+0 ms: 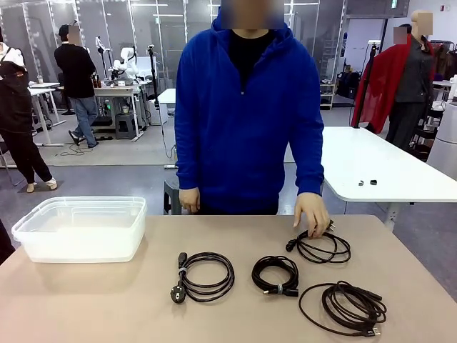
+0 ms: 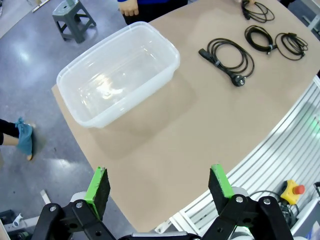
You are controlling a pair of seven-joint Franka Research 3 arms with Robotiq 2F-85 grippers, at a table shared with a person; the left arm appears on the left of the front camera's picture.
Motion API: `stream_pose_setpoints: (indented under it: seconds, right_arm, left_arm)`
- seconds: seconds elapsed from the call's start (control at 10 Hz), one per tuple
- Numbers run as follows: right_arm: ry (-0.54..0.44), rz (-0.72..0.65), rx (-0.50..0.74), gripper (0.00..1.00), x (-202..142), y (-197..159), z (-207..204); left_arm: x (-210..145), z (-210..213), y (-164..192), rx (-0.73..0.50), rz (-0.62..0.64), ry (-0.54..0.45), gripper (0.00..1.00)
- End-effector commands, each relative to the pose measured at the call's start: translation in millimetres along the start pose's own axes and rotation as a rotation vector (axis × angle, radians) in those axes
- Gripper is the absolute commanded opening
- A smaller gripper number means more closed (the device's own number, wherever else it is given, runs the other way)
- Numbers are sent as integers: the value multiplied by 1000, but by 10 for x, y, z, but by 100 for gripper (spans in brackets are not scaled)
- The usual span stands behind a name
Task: Organize and store the cables.
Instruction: Place the Power Cable into the Organizing box.
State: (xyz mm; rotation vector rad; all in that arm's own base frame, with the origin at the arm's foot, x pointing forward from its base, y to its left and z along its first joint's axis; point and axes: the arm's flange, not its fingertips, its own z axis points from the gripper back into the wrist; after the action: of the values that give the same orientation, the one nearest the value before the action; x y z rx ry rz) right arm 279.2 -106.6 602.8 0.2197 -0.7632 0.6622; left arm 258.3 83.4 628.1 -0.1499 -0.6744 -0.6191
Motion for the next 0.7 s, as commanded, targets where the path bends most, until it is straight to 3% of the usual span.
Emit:
stream_pose_setpoints:
  seconds: [0.0,0.6]
  right_arm:
    - [-1,0,0,100,0,-6,4]
    - [-1,0,0,100,0,-6,4]
  left_arm:
    - [-15,1,9,1,-11,1,100]
    - [-15,1,9,1,-11,1,100]
